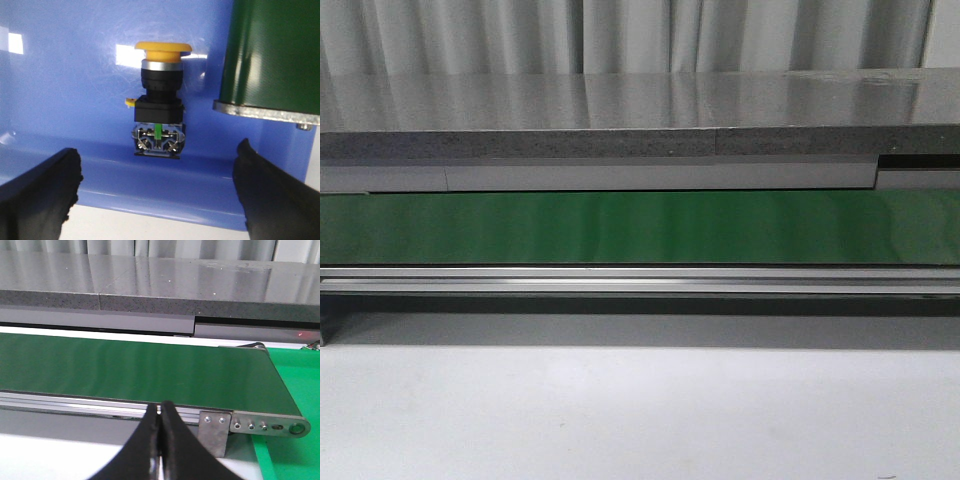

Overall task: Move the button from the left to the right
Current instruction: 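Lower the left gripper around the button and close on its base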

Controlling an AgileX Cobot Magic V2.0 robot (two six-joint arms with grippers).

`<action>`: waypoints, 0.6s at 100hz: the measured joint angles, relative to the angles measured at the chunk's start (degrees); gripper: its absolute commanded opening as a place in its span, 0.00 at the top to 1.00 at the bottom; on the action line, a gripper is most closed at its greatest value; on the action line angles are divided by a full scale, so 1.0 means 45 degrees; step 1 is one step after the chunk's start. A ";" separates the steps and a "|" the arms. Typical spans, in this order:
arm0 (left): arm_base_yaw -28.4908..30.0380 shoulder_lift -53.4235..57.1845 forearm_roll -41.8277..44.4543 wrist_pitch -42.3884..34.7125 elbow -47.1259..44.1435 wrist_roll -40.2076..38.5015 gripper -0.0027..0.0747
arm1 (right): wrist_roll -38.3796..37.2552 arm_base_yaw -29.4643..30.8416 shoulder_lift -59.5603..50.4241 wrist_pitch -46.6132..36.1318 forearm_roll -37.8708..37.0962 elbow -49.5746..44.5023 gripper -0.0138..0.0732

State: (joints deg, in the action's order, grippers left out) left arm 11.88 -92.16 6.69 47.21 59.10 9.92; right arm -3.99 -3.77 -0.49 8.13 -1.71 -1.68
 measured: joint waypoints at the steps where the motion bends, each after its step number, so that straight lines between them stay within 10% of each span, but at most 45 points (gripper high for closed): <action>1: 0.0000 -0.0063 0.0002 0.0000 -0.0005 0.0000 0.20 | 0.0000 0.0000 0.0000 0.0000 0.0000 0.0000 0.98; 60: 0.0000 -0.1423 0.0321 -0.0750 0.0206 0.1288 0.20 | 0.0000 0.0000 0.0000 0.0000 0.0000 0.0000 0.98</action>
State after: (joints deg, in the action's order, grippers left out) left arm 11.88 -98.57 8.13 43.83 60.03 15.72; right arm -3.99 -3.77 -0.49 8.13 -1.71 -1.68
